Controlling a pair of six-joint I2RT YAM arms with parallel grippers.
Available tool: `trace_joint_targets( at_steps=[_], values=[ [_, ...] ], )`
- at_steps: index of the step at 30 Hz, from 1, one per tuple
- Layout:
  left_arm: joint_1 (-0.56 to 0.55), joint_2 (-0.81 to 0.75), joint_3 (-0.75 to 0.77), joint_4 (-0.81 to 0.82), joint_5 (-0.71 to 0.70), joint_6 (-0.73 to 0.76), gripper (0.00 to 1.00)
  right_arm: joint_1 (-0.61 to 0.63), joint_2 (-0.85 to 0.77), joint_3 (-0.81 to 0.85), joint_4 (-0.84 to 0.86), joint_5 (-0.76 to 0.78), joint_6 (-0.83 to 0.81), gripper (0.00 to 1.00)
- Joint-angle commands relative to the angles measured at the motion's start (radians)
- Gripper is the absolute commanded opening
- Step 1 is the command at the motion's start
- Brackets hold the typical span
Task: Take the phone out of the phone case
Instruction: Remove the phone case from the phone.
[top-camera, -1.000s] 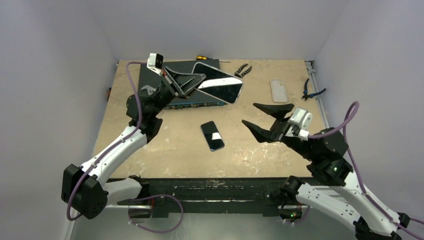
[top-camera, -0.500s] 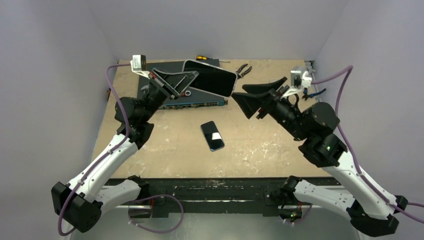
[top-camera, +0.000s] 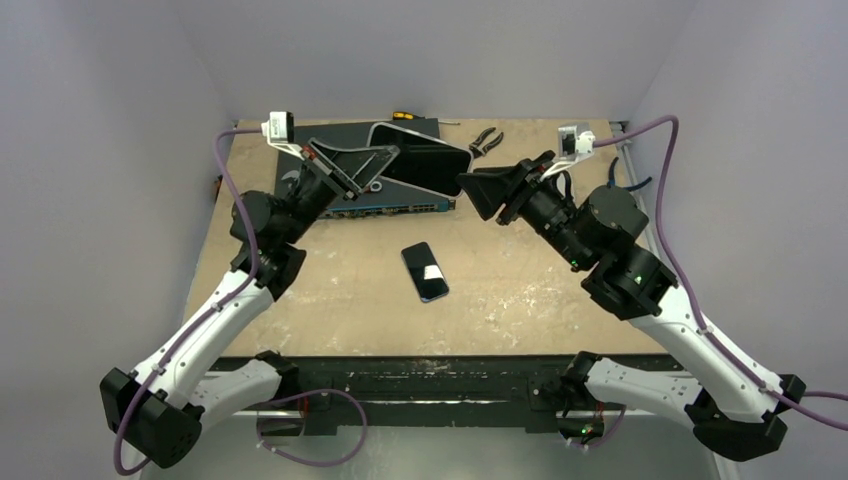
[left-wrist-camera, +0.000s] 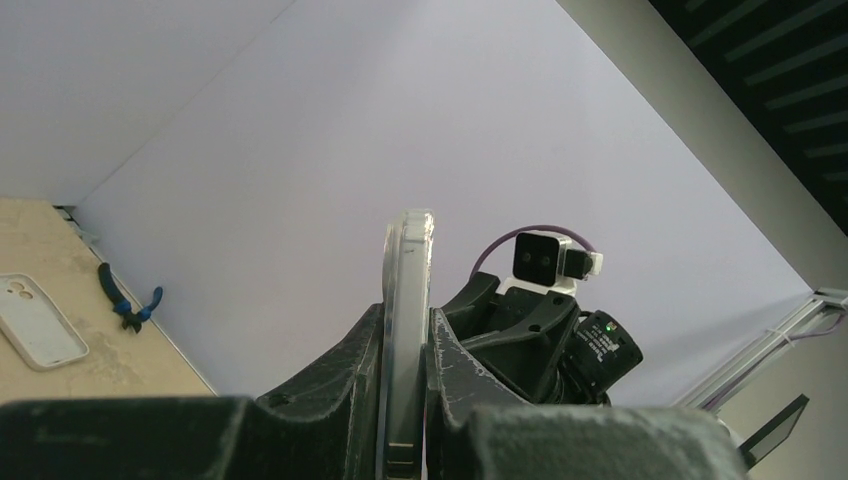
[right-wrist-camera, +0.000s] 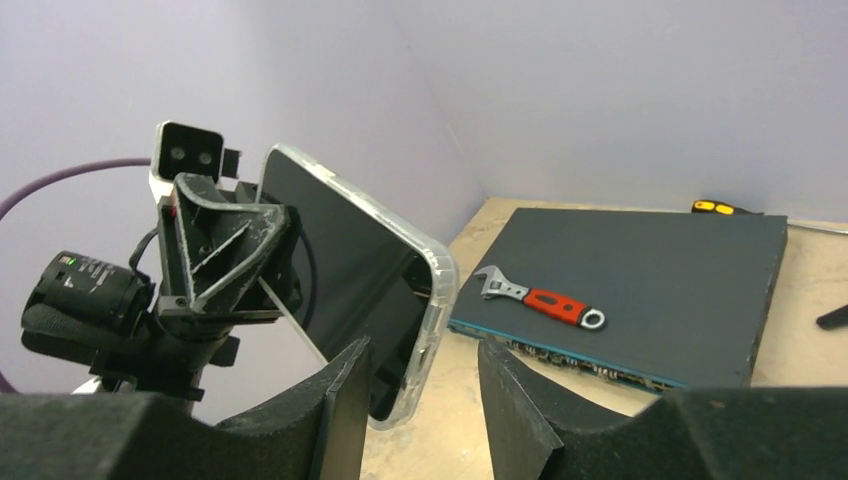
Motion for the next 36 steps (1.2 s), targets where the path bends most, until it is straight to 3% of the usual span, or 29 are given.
trace_joint_targets(
  at_steps=[1, 36],
  values=[
    [0.004, -0.042, 0.054, 0.069, -0.03, 0.02, 0.0, -0.002, -0.009, 0.041, -0.018, 0.074, 0.022, 0.45],
    [0.004, -0.056, 0.059, 0.091, -0.048, 0.009, 0.0, -0.004, -0.001, 0.009, -0.12, 0.144, 0.033, 0.38]
  ],
)
